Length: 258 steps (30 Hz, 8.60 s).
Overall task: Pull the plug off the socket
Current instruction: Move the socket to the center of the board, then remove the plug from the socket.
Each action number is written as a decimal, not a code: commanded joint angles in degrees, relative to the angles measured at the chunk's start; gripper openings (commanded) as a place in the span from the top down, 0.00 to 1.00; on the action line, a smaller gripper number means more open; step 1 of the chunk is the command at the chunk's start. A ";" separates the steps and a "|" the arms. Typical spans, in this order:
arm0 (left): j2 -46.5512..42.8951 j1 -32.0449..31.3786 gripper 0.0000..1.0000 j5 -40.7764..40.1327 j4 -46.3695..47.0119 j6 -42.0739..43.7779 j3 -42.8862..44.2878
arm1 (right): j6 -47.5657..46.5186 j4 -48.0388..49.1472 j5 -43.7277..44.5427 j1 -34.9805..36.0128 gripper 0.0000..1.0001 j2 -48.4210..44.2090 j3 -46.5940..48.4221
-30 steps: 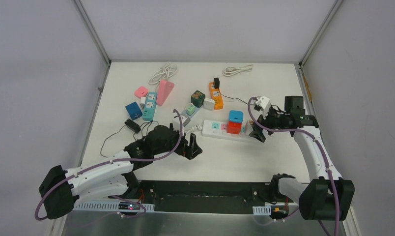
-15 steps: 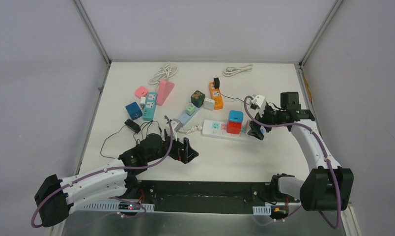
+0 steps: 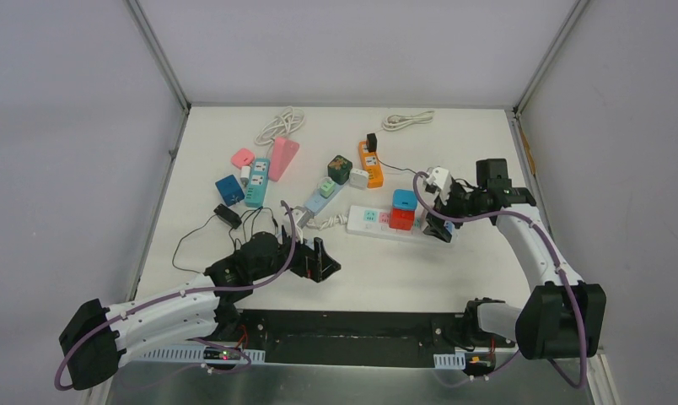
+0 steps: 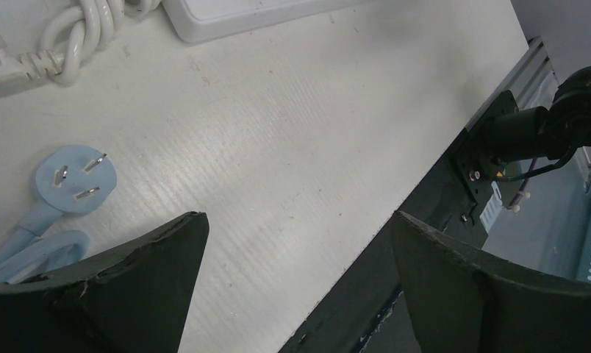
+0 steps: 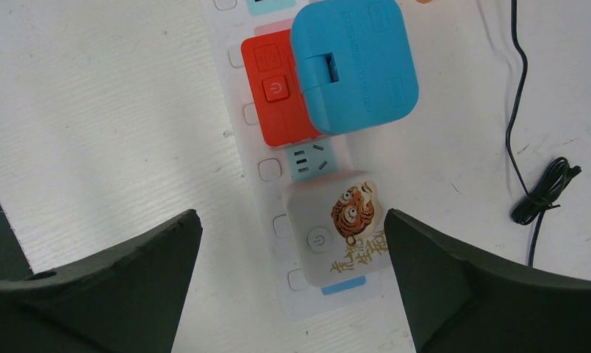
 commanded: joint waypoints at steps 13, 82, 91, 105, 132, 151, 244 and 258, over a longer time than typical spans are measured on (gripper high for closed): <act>-1.52 0.31 0.01 1.25 4.07 -1.72 -1.00 | -5.38 -1.89 -2.90 0.55 0.00 -2.41 -0.85; 3.63 0.30 0.01 8.46 21.64 12.53 -3.19 | -18.96 -15.99 -5.61 -2.34 0.00 1.80 7.98; 4.55 0.26 0.01 8.84 21.96 14.40 -3.55 | -20.93 -17.18 -6.23 -2.61 0.00 4.03 8.28; 5.09 0.28 0.01 9.78 22.04 15.34 -3.55 | -22.10 -17.23 -6.23 -2.60 0.00 7.32 8.85; 5.74 0.30 0.01 10.36 22.37 15.80 -3.59 | -19.22 -5.91 2.93 -0.86 0.03 16.11 10.24; 5.63 0.33 0.01 10.71 22.52 15.54 -3.77 | -25.98 -7.77 4.72 0.55 0.31 17.87 7.60; 45.31 0.63 0.01 26.44 38.31 42.13 8.91 | -42.01 -26.44 3.62 6.45 1.00 10.95 -1.32; 51.05 -2.73 0.02 18.99 31.42 46.42 12.95 | -42.12 -26.55 3.44 6.38 1.00 11.50 -1.25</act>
